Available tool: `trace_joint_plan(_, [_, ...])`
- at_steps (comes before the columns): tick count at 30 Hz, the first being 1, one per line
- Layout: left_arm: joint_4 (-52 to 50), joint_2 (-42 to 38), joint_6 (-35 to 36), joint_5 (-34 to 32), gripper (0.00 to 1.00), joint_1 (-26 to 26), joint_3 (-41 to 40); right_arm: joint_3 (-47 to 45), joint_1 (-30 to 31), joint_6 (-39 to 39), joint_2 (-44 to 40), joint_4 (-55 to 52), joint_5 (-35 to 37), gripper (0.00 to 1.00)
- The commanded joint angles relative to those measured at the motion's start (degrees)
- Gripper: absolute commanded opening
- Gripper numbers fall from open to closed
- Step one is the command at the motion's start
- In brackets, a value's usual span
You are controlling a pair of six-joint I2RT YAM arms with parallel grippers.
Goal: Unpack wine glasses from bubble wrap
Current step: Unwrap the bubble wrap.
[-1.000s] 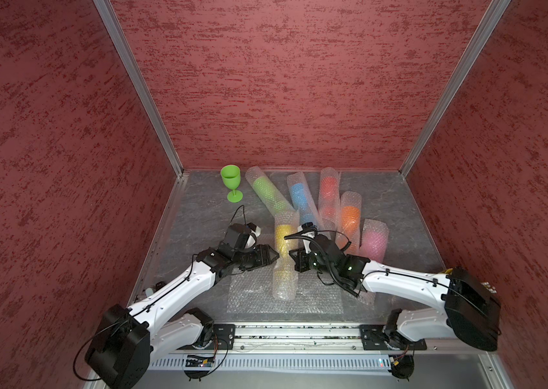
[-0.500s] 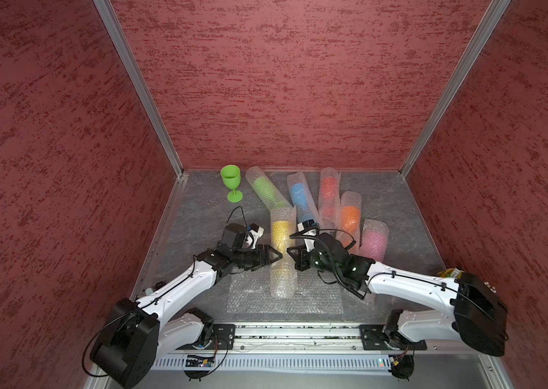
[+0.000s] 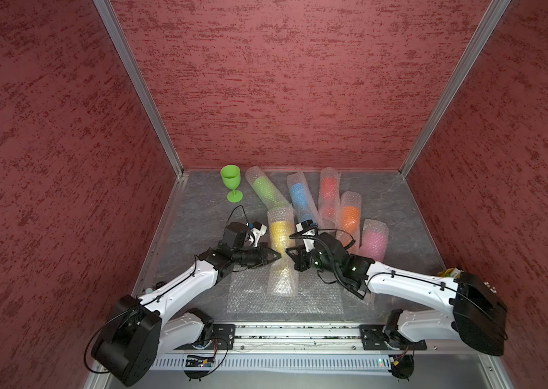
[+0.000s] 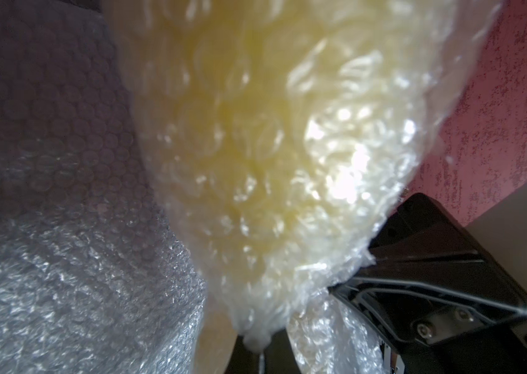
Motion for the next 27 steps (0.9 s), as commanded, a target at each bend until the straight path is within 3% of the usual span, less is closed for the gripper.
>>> trace_joint_plan(1, [-3.4,-1.5,1.8,-2.5,0.0,-0.1,0.8,2.6,-0.2,-1.3,1.2,-3.9,4.9,0.0])
trace_joint_plan(9, [-12.0,-2.9,4.0,-7.3,0.0,-0.2,2.2,6.2,-0.2,-3.1,3.0,-14.3,15.6,0.0])
trace_joint_plan(17, [-15.1,-2.1,5.2,-9.3,0.0,-1.6,3.1,6.3,-0.2,-3.6,3.7,-17.8,19.2,0.0])
trace_joint_plan(20, [-16.9,-2.4,5.4,-10.3,0.0,-1.9,3.8,6.7,-0.2,-2.3,4.4,-22.2,23.7,0.0])
trace_joint_plan(27, [-21.0,-5.0,5.8,-13.6,0.0,-1.9,3.6,1.1,-0.8,1.2,-0.6,-19.8,24.8,0.0])
